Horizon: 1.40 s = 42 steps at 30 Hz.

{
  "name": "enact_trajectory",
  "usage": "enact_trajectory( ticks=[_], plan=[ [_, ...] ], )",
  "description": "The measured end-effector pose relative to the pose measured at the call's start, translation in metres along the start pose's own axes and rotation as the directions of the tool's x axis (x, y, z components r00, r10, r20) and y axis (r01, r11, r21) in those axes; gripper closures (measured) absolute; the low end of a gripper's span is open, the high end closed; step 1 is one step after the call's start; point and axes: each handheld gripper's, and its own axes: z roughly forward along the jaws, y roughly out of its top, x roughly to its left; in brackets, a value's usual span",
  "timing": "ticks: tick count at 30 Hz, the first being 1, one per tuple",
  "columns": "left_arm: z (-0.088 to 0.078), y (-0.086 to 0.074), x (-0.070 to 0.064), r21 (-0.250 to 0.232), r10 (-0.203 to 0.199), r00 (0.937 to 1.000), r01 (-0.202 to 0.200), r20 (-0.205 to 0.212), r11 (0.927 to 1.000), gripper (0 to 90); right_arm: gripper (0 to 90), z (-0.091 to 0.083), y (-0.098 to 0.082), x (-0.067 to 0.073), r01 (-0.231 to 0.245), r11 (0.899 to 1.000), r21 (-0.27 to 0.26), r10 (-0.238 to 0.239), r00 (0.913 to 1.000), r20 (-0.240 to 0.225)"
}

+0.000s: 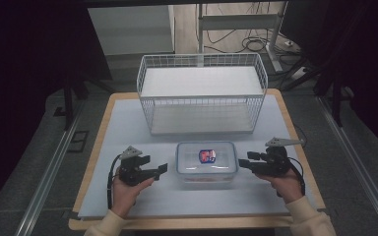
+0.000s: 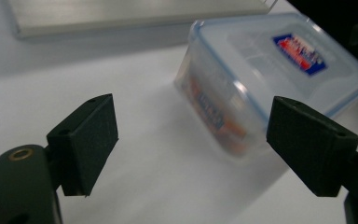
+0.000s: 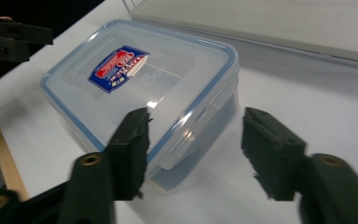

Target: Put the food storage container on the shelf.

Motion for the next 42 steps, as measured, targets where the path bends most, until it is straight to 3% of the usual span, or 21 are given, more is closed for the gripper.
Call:
enact_trajectory(
  ticks=[2,3,7,10,11,15,18,19,20,22,24,25,26,30,31,35,38,39,42],
  plan=[
    [0.004,0.006,-0.001,-0.002,-0.010,0.9998,0.010,0.016,0.9999,16.3,33.7,0.000,0.000,0.000,-0.012,1.000,-0.002,0.012,0.9999,-0.012],
    [0.009,0.011,-0.001,0.003,-0.041,0.9984,0.041,0.039,0.9992,16.1,28.9,0.001,0.001,0.001,-0.008,1.000,-0.006,0.008,0.9999,-0.011],
    [0.019,0.017,0.001,0.006,-0.087,0.9951,0.087,0.047,0.9962,15.7,25.5,0.003,0.002,0.002,0.013,1.000,-0.006,-0.013,0.9999,-0.009],
    [0.032,0.020,0.005,0.034,-0.158,0.9819,0.155,0.104,0.9873,15.7,23.2,0.006,0.005,0.004,0.022,1.000,-0.004,-0.022,0.9997,-0.006],
    [0.038,0.019,0.006,0.063,-0.180,0.9766,0.174,0.117,0.9827,15.3,22.1,0.008,0.006,0.005,0.029,1.000,-0.003,-0.029,0.9996,-0.005],
    [0.043,0.018,0.006,0.090,-0.196,0.9705,0.185,0.140,0.9786,15.2,21.1,0.010,0.007,0.006,0.039,0.999,0.005,-0.039,0.9992,0.001],
    [0.049,0.015,0.006,0.111,-0.235,0.9564,0.218,0.173,0.9696,15.4,20.3,0.012,0.007,0.006,0.039,0.999,0.008,-0.039,0.9992,0.007],
    [0.055,0.013,0.006,0.132,-0.256,0.9481,0.233,0.189,0.9634,15.5,19.9,0.013,0.007,0.006,0.039,0.999,0.007,-0.039,0.9992,0.007],
    [0.055,0.013,0.006,0.132,-0.256,0.9481,0.233,0.189,0.9634,15.8,19.9,0.013,0.007,0.006,0.039,0.999,0.007,-0.039,0.9992,0.007],
    [0.061,0.011,0.005,0.152,-0.278,0.9364,0.249,0.214,0.9563,16.0,19.7,0.013,0.008,0.006,0.040,0.999,0.007,-0.040,0.9992,0.008],
    [0.065,0.011,0.005,0.168,-0.287,0.9304,0.253,0.228,0.9528,16.3,19.3,0.013,0.008,0.006,0.038,0.999,0.007,-0.038,0.9992,0.009],
    [0.069,0.011,0.004,0.188,-0.300,0.9224,0.259,0.243,0.9474,16.3,19.2,0.012,0.008,0.005,0.037,0.999,0.006,-0.037,0.9993,0.009],
    [0.069,0.011,0.004,0.188,-0.300,0.9224,0.259,0.243,0.9474,16.2,19.2,0.012,0.008,0.005,0.037,0.999,0.006,-0.037,0.9993,0.009],
    [0.073,0.009,0.003,0.219,-0.331,0.9035,0.277,0.272,0.9357,16.0,18.9,0.012,0.008,0.003,0.033,0.999,0.005,-0.033,0.9994,0.011],
    [0.074,0.009,0.003,0.224,-0.338,0.8963,0.280,0.288,0.9336,18.1,18.8,0.012,0.008,0.003,0.031,0.999,0.005,-0.031,0.9995,0.009],
    [0.073,0.009,0.001,0.221,-0.331,0.8991,0.274,0.286,0.9358,21.1,18.8,0.013,0.008,0.002,0.027,1.000,0.006,-0.027,0.9996,0.007],
    [0.069,0.010,0.002,0.202,-0.312,0.9069,0.261,0.283,0.9439,24.9,18.6,0.015,0.008,0.002,0.021,1.000,0.011,-0.021,0.9998,0.001],
    [0.067,0.010,0.002,0.188,-0.304,0.9099,0.259,0.282,0.9474,29.3,18.6,0.017,0.008,0.000,-0.003,1.000,0.022,0.003,0.9999,-0.017],
    [0.067,0.010,0.002,0.188,-0.305,0.9091,0.259,0.284,0.9473,30.0,18.6,0.021,0.009,-0.002,-0.027,0.999,0.039,0.028,0.9991,-0.032]
  ],
)
